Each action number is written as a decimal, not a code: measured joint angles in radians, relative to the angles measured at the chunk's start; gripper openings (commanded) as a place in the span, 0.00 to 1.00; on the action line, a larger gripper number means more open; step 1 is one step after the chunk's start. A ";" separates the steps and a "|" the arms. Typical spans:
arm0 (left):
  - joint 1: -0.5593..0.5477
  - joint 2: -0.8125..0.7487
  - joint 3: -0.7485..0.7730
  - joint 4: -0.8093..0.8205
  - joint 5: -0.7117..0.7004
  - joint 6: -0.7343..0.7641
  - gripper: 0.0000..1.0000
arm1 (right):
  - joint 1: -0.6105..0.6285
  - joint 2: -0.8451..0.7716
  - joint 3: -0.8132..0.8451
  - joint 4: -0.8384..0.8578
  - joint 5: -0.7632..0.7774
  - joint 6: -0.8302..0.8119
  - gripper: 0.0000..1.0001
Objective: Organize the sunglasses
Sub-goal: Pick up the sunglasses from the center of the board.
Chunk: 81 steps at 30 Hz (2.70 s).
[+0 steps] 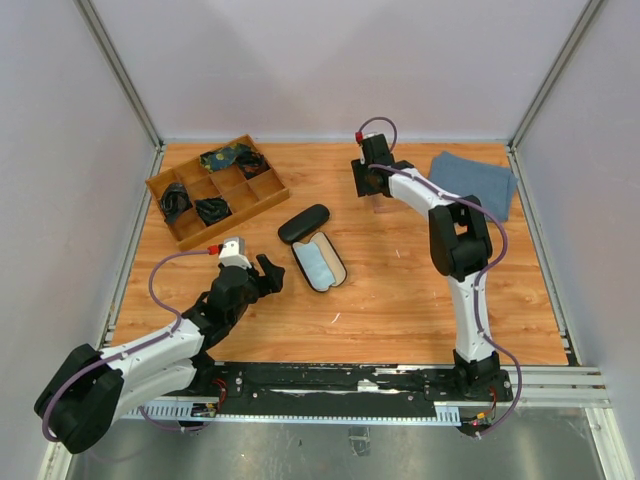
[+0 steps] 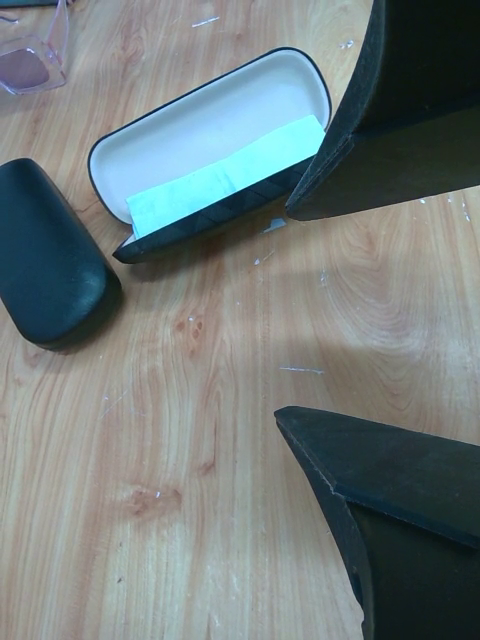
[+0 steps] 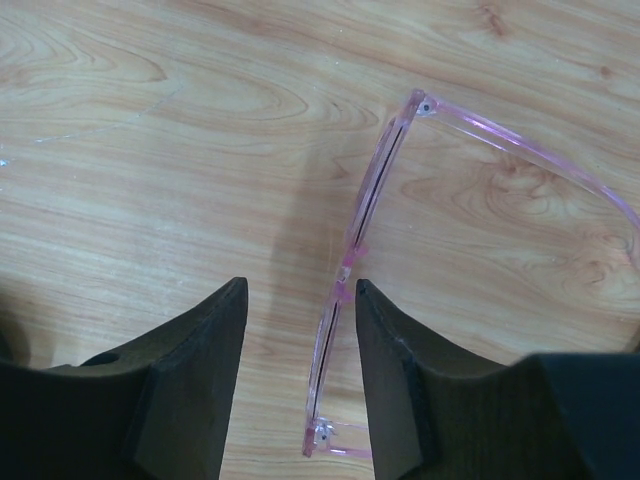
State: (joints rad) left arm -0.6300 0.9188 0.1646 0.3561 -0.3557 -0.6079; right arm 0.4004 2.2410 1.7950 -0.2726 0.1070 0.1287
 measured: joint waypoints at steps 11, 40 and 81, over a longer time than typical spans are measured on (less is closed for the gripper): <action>0.002 0.003 -0.011 0.016 -0.002 0.001 0.81 | -0.008 0.047 0.038 -0.010 0.016 0.001 0.39; 0.007 -0.036 -0.029 0.023 -0.002 0.000 0.81 | -0.021 0.061 0.045 -0.009 0.005 -0.012 0.01; 0.011 0.037 0.347 -0.330 0.213 0.173 1.00 | 0.748 -1.277 -1.135 0.074 -0.156 -0.586 0.01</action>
State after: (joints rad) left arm -0.6186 0.9554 0.5117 0.0261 -0.1429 -0.4347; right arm 1.1484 0.9642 0.6605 -0.1989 -0.0494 -0.4568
